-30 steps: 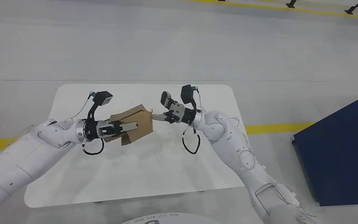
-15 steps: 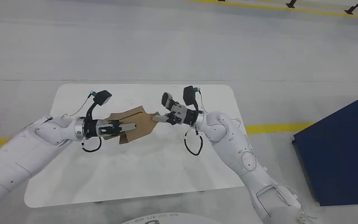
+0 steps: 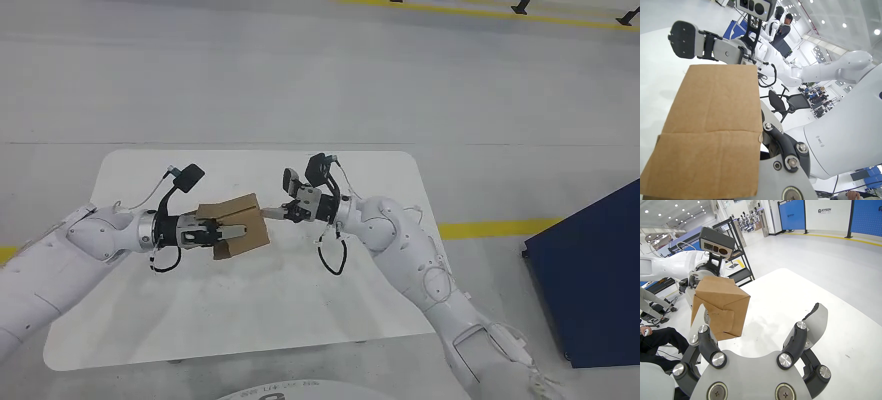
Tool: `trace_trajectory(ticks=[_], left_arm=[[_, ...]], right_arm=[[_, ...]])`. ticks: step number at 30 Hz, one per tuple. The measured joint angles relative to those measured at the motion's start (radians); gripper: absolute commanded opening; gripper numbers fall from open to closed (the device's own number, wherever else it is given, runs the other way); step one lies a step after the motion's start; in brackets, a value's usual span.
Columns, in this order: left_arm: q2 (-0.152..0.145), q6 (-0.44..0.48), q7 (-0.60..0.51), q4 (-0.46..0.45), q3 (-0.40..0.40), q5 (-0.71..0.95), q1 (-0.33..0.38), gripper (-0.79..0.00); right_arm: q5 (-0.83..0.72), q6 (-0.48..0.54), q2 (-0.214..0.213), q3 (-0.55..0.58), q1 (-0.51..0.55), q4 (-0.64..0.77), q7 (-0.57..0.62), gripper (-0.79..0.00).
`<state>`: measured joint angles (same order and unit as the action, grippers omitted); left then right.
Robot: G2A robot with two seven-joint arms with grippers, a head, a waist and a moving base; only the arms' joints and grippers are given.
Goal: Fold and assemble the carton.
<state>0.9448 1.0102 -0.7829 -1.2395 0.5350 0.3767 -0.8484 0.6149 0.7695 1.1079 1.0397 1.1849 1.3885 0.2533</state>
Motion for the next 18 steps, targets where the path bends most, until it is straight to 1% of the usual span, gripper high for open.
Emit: trace_trajectory(ticks=[8, 18], left_arm=[[0.003, 0.002, -0.002, -0.011, 0.022, -0.024, -0.014, -0.785], [0.006, 0.002, -0.022, -0.030, 0.046, -0.010, -0.032, -0.785]], right_arm=[[-0.002, 0.000, 0.002, -0.003, -0.004, -0.005, 0.012, 0.000], [-0.036, 0.005, 0.003, -0.020, -0.032, -0.032, 0.114, 0.000]])
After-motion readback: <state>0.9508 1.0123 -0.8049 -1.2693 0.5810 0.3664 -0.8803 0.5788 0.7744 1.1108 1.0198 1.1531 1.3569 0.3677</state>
